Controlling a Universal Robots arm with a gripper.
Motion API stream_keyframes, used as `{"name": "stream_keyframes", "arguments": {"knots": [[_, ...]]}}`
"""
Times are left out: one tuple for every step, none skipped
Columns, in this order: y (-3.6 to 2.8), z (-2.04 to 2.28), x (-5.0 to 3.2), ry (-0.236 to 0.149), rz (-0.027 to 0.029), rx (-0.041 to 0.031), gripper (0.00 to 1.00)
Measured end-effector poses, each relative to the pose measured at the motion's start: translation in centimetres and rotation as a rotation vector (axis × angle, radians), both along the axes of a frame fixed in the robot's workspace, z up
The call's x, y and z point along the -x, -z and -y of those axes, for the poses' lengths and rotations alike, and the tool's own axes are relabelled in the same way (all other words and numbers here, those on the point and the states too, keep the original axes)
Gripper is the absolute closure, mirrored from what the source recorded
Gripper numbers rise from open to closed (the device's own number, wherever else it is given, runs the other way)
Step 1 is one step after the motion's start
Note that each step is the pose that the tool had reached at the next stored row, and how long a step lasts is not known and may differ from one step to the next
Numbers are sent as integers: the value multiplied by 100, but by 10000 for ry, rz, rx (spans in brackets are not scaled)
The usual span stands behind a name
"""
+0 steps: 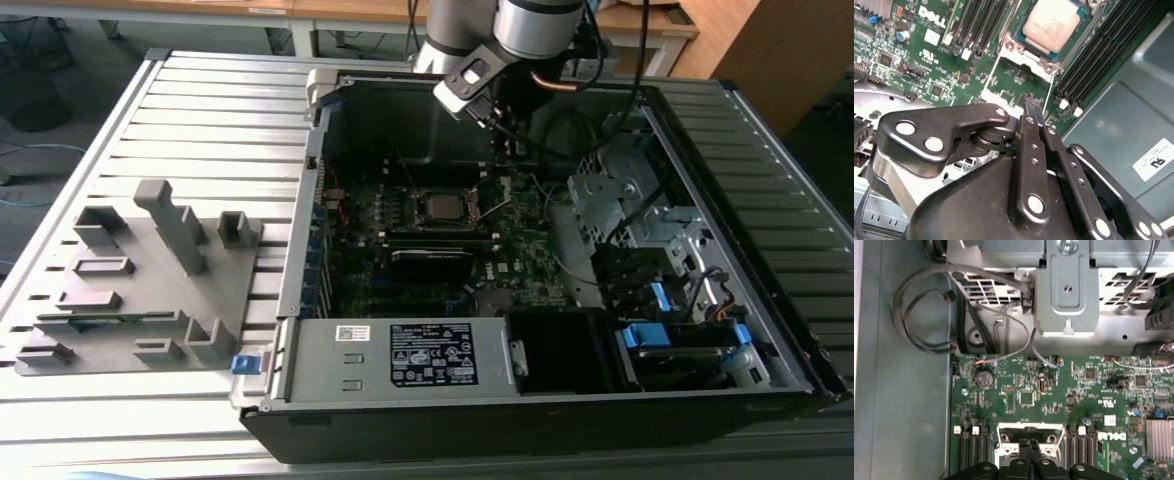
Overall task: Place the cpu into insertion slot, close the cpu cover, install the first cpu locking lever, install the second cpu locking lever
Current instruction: 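Close the cpu cover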
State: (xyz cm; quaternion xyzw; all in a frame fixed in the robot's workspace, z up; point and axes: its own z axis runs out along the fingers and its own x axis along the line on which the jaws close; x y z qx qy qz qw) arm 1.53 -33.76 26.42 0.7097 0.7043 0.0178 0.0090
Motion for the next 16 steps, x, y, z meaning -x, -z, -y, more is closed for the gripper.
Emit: {"name": "stream_keyframes", "arguments": {"knots": [[0,0,-20,-1,0,0,89],[0,0,-41,0,0,0,89],[0,-1,-64,0,-1,0,89],[0,-1,-87,1,-1,0,89],[0,-2,-107,0,-1,0,89],[0,-2,-126,-1,-1,0,89],[0,-2,-140,-1,-2,1,89],[0,-2,-148,0,-1,1,89],[0,-2,-149,0,-1,2,89],[0,-2,-149,1,-2,2,89],[0,-2,-149,2,-2,1,89],[0,-2,-150,1,-1,1,89],[0,-2,-151,0,-2,1,89],[0,-2,-155,-2,-2,0,89],[0,-2,-162,-1,-2,0,89],[0,-2,-171,0,-2,1,89]]}}
